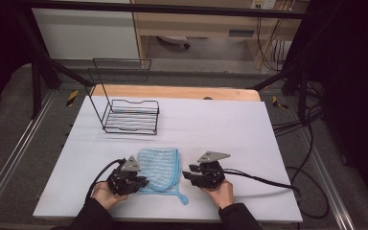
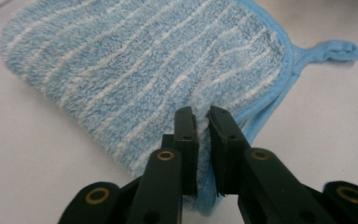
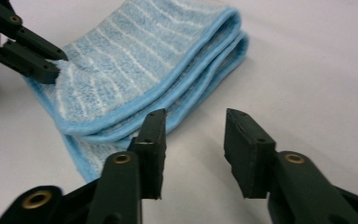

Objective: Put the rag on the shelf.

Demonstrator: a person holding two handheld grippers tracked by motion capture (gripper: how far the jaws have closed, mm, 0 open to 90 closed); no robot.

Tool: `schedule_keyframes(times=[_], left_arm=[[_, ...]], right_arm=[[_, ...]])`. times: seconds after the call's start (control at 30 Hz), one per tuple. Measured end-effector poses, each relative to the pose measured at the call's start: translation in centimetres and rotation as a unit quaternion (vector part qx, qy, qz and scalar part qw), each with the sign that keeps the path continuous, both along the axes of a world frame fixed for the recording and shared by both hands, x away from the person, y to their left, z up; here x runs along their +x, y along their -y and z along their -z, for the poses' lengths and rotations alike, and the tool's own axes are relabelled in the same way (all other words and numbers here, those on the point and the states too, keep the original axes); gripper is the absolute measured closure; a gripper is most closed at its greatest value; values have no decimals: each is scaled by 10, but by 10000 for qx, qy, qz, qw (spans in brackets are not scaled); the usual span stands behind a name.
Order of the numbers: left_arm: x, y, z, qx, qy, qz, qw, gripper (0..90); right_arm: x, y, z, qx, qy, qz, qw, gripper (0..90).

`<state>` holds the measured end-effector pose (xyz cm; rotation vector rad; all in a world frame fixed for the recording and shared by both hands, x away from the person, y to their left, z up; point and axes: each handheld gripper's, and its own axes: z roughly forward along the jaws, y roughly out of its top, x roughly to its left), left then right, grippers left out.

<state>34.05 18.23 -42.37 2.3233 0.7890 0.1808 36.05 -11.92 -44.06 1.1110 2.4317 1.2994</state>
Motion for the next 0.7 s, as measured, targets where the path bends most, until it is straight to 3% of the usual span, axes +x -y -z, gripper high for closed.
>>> schedule_keyframes(times=[0.07,0.13,0.27,0.37,0.47,0.6,0.7], left_arm=[[-3,-5,-5,-177,38,-112,9998,732],[-6,-10,-11,-339,150,-392,9985,632],[-3,-24,-12,-641,111,-985,9930,524],[2,-25,-1,-433,-68,-1207,9917,523],[4,-23,9,-330,-234,-1226,9916,528],[1,-22,14,-435,-360,-1219,9909,586],[-1,-21,16,-480,-484,-1261,9897,646]], right_arm=[[0,2,-2,-26,125,40,9999,504],[-1,4,-3,-13,191,94,9998,469],[2,12,-4,73,188,249,9995,366],[3,18,-4,98,166,319,9993,285],[5,24,-4,182,133,313,9993,206],[5,28,-4,106,152,237,9995,107],[6,29,-4,-8,209,175,9996,88]])
